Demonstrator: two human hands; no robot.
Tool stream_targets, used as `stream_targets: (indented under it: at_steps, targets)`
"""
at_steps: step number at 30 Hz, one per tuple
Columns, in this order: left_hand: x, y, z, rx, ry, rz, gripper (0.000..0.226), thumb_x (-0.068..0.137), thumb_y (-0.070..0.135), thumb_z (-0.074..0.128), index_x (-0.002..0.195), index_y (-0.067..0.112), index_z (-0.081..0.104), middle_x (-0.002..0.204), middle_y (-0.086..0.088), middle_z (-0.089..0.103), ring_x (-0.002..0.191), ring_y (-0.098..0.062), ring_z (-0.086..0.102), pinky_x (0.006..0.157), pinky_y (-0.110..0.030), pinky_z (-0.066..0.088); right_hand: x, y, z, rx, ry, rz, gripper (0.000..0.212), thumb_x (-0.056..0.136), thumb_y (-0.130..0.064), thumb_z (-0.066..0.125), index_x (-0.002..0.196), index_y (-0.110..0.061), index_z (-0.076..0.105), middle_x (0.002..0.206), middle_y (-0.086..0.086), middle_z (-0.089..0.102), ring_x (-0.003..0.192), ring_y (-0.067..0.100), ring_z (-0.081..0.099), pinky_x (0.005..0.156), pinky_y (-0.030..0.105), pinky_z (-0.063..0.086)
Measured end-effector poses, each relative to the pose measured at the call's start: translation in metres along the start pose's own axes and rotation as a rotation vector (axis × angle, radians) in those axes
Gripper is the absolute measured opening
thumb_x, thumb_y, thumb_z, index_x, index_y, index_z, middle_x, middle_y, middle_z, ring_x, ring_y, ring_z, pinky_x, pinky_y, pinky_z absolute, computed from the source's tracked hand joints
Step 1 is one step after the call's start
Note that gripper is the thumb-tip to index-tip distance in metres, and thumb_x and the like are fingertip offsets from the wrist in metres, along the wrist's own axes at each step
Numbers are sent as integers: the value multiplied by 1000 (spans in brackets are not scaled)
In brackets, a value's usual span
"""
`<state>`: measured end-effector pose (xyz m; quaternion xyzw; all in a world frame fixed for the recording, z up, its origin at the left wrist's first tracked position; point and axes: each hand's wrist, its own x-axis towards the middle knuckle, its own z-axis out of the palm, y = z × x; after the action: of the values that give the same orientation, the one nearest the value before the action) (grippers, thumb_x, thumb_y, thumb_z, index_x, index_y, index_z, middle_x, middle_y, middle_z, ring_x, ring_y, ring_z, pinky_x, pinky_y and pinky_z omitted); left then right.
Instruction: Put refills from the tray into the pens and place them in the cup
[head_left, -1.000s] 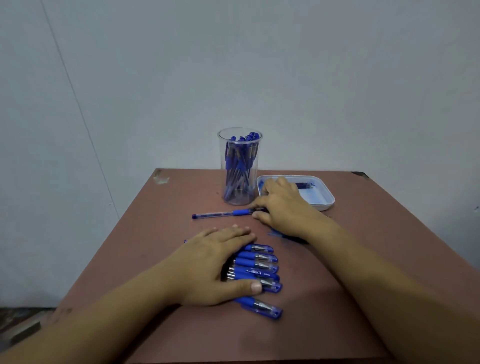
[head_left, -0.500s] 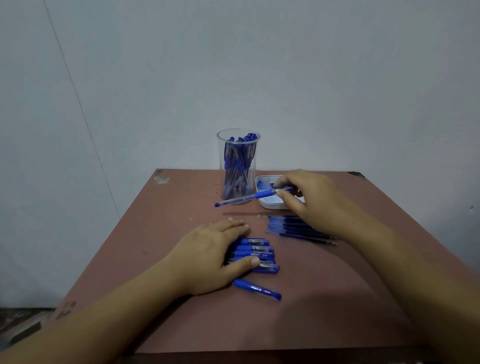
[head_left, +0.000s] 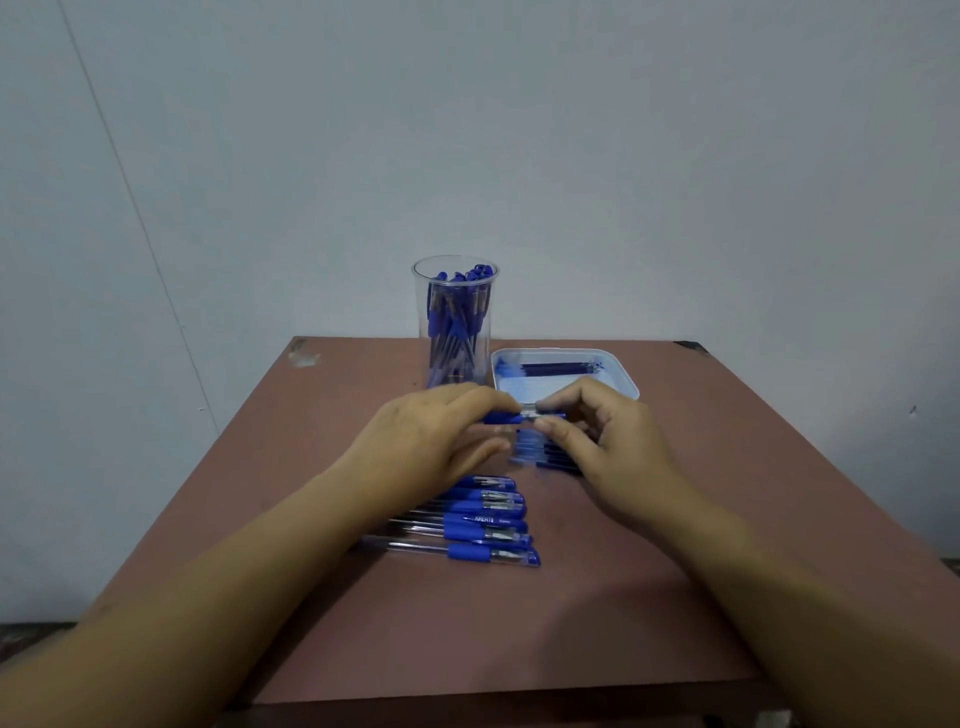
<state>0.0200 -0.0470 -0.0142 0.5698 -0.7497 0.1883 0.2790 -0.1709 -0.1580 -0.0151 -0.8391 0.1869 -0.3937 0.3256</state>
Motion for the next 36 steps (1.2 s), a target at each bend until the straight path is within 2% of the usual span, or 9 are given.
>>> stream_targets:
  at_steps: [3, 8, 12, 14, 16, 21, 26, 32, 36]
  targets:
    - [-6, 1, 5, -72, 62, -29, 31, 97, 42, 50, 116, 23, 66, 102, 11, 70, 80, -4, 64, 64, -27, 55, -1, 1, 1, 25, -27, -5, 9, 87, -21, 69, 91, -27, 65, 84, -19, 67, 69, 2, 60, 63, 12, 45]
    - [-13, -5, 7, -133, 45, -72, 26, 94, 29, 55, 118, 27, 65, 102, 13, 68, 85, -4, 63, 70, -25, 54, 0, 5, 3, -42, -52, -35, 7, 84, -36, 67, 89, -36, 63, 78, -5, 66, 68, 15, 59, 63, 28, 51]
    - [-15, -4, 8, -139, 23, -97, 28, 94, 29, 52, 119, 28, 64, 100, 13, 67, 85, -4, 61, 70, -26, 54, -1, 5, 3, -106, -55, -91, 19, 86, -27, 69, 85, -43, 57, 84, -16, 66, 73, 10, 62, 64, 21, 50]
    - [-15, -2, 7, -156, 6, -103, 29, 94, 31, 49, 120, 31, 61, 101, 12, 67, 85, -6, 62, 70, -30, 55, -1, 5, 3, -133, -47, -112, 23, 86, -22, 70, 85, -41, 58, 82, -20, 66, 76, 5, 63, 66, 17, 50]
    - [-15, 1, 7, -164, -16, -106, 28, 94, 34, 46, 121, 35, 56, 103, 11, 68, 86, -9, 64, 69, -35, 56, -2, 7, 3, -158, -34, -140, 20, 86, -18, 71, 87, -34, 61, 81, -21, 65, 79, 4, 64, 69, 19, 51]
    - [-16, 5, 5, -149, -42, -124, 30, 92, 39, 40, 121, 41, 50, 103, 10, 70, 85, -13, 66, 68, -39, 57, -2, 10, 3, -181, -53, -158, 16, 86, -18, 71, 90, -31, 63, 84, -25, 63, 82, 2, 63, 70, 18, 50]
    - [-13, 9, 4, -191, -84, -154, 34, 93, 30, 47, 125, 43, 46, 104, 10, 70, 86, -12, 64, 70, -38, 55, -2, 10, 2, -193, -59, -157, 9, 87, -18, 69, 91, -25, 65, 84, -24, 63, 80, 3, 62, 68, 21, 50]
    - [-13, 10, 4, -225, -145, -163, 38, 95, 26, 46, 131, 36, 56, 109, 12, 69, 90, -11, 62, 73, -38, 54, -2, 7, -1, -182, -82, -135, 8, 87, -18, 69, 87, -24, 65, 81, -26, 63, 80, 3, 62, 69, 24, 50]
    - [-16, 4, 1, -239, -174, -191, 45, 96, 15, 51, 134, 40, 55, 112, 15, 68, 88, 2, 56, 78, -27, 52, -1, 15, -8, -185, -40, -131, 4, 84, -20, 67, 84, -24, 66, 81, -23, 65, 78, 5, 63, 69, 27, 51]
